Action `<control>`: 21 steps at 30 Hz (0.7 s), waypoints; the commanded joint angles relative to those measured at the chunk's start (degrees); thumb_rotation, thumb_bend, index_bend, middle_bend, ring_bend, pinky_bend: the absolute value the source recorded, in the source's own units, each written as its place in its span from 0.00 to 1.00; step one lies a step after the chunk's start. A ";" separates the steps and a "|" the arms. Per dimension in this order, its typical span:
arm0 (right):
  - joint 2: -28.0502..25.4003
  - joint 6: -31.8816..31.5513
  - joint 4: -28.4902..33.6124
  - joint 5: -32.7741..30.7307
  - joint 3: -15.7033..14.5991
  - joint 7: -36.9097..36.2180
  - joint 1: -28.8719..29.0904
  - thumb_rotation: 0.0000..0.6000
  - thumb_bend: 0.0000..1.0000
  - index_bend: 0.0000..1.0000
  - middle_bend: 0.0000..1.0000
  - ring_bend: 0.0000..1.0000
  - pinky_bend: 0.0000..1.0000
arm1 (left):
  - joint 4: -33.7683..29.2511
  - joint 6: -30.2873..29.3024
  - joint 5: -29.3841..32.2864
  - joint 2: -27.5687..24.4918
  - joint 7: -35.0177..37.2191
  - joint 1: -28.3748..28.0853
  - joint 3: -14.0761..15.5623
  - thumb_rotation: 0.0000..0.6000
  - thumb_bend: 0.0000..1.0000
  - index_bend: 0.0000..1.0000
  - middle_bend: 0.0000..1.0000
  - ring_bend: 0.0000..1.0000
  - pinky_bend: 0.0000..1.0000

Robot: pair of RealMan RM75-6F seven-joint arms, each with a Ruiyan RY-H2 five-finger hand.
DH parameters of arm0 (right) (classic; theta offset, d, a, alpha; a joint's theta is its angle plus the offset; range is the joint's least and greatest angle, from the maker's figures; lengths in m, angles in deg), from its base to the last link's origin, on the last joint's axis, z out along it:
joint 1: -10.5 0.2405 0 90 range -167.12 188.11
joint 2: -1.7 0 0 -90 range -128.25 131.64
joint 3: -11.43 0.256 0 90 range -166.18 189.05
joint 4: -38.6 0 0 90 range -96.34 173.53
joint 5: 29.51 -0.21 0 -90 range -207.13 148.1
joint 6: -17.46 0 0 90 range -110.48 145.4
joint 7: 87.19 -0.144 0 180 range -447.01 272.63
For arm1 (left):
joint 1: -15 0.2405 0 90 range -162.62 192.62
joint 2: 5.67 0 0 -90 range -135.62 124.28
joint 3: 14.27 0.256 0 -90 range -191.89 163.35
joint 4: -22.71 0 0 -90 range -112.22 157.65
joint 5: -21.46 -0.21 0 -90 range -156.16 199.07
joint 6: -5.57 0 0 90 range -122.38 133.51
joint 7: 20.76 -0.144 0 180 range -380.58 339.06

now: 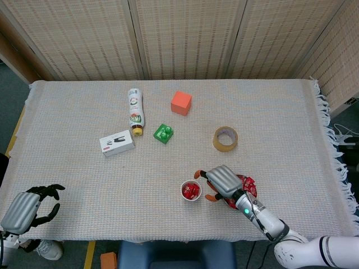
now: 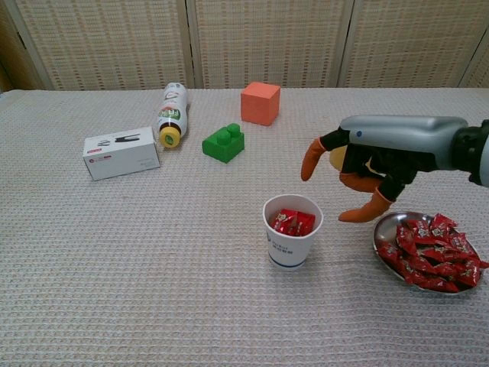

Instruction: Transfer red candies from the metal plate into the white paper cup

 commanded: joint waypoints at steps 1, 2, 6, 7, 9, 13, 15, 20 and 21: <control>-1.84 -0.95 0.26 -1.48 -1.81 2.61 -1.12 1.00 0.15 0.40 0.88 0.78 1.00 | 0.04 0.05 0.10 0.03 0.12 0.01 -0.02 1.00 0.43 0.30 0.48 0.41 0.41; -2.27 -1.03 0.26 -2.45 -2.28 3.50 -1.30 1.00 0.15 0.41 0.88 0.78 1.00 | 0.05 0.12 0.13 0.03 0.14 -0.01 -0.02 1.00 0.43 0.30 0.48 0.41 0.41; -2.79 -0.66 -0.85 -8.34 -3.42 6.63 -1.31 1.00 0.15 0.41 0.88 0.78 1.00 | -0.10 0.39 -0.12 0.08 -0.24 -0.18 0.08 1.00 0.43 0.30 0.48 0.41 0.41; -2.66 -0.47 -1.25 -9.53 -3.57 7.27 -1.16 1.00 0.15 0.41 0.88 0.78 1.00 | -0.15 0.42 -0.19 0.09 -0.35 -0.20 0.10 1.00 0.43 0.30 0.48 0.41 0.41; -2.17 0.16 -2.28 -12.02 -3.98 8.56 -0.75 1.00 0.15 0.41 0.88 0.78 1.00 | -0.27 0.46 -0.24 0.11 -0.60 -0.21 0.13 1.00 0.43 0.30 0.48 0.41 0.41; -1.30 1.83 -3.79 -15.77 -4.62 10.16 0.23 1.00 0.15 0.41 0.88 0.78 1.00 | -0.32 0.83 -0.05 0.13 -0.77 -0.32 0.17 1.00 0.43 0.30 0.48 0.41 0.41; -0.82 2.39 -4.42 -17.08 -4.88 10.80 0.68 1.00 0.15 0.41 0.88 0.78 1.00 | -0.30 0.88 0.08 0.12 -0.73 -0.33 0.14 1.00 0.43 0.30 0.48 0.41 0.41; 0.03 3.50 -5.36 -19.17 -5.43 11.72 1.56 1.00 0.15 0.41 0.88 0.78 1.00 | -0.27 0.77 0.10 0.10 -0.64 -0.29 0.13 1.00 0.43 0.30 0.48 0.41 0.41; 0.16 3.70 -5.43 -19.53 -5.54 11.83 1.72 1.00 0.15 0.41 0.88 0.78 1.00 | -0.28 0.75 0.09 0.09 -0.60 -0.28 0.13 1.00 0.43 0.30 0.48 0.41 0.41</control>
